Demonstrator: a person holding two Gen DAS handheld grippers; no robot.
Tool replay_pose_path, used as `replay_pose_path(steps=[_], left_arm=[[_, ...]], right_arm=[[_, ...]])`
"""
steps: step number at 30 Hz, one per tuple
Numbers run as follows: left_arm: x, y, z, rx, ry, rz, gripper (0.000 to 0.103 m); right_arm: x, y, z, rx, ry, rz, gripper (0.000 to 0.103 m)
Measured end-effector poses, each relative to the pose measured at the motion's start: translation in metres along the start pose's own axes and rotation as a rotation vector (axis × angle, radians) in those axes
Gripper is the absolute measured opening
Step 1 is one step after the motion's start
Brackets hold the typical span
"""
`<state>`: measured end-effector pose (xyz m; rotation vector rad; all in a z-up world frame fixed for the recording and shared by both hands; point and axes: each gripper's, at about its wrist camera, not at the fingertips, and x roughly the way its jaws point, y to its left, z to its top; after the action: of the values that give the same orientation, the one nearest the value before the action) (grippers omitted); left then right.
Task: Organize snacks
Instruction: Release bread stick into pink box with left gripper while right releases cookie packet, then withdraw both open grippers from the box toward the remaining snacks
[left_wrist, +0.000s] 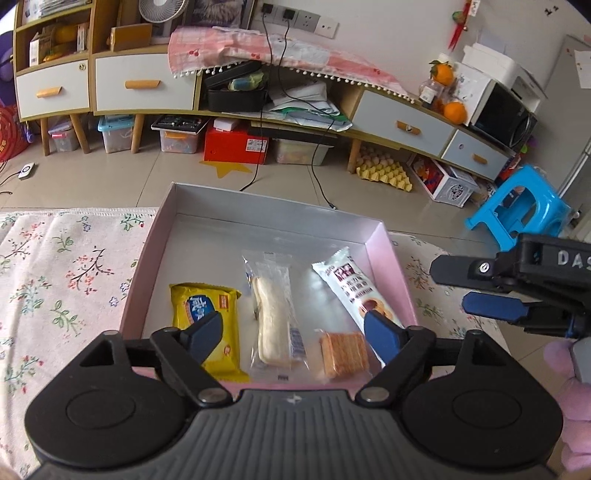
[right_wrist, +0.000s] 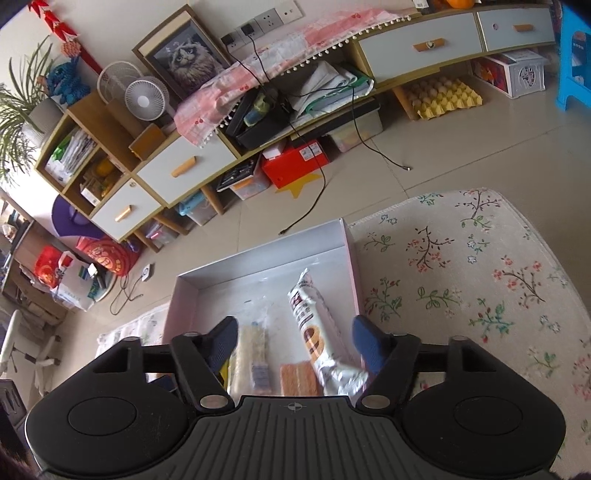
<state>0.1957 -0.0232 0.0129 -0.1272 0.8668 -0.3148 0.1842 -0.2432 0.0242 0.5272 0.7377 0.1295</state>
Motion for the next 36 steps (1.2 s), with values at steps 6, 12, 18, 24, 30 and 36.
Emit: replay_pose_path(steps=[6,12,18,24,30,36], left_arm=[[-0.019,-0.003,-0.01,0.039,0.015,0.014,0.096],[-0.037,-0.001,-0.023,0.063,0.029,0.029,0.101],[-0.054,0.004,-0.035,0.061,0.03,0.037,0.103],[-0.068,0.015,-0.049,0.047,0.043,0.054,0.103],[-0.077,0.026,-0.066,0.033,0.046,0.072,0.103],[-0.079,0.035,-0.087,0.039,0.027,0.07,0.103]], right_arm=[[-0.026,0.006,-0.011,-0.006,0.007,0.022,0.081],[-0.041,0.014,-0.027,-0.043,0.034,0.009,0.087],[-0.053,0.024,-0.049,-0.095,0.07,0.004,0.087],[-0.06,0.028,-0.071,-0.14,0.097,0.004,0.087],[-0.062,0.023,-0.094,-0.186,0.109,-0.012,0.088],[-0.057,0.008,-0.114,-0.221,0.107,-0.06,0.088]])
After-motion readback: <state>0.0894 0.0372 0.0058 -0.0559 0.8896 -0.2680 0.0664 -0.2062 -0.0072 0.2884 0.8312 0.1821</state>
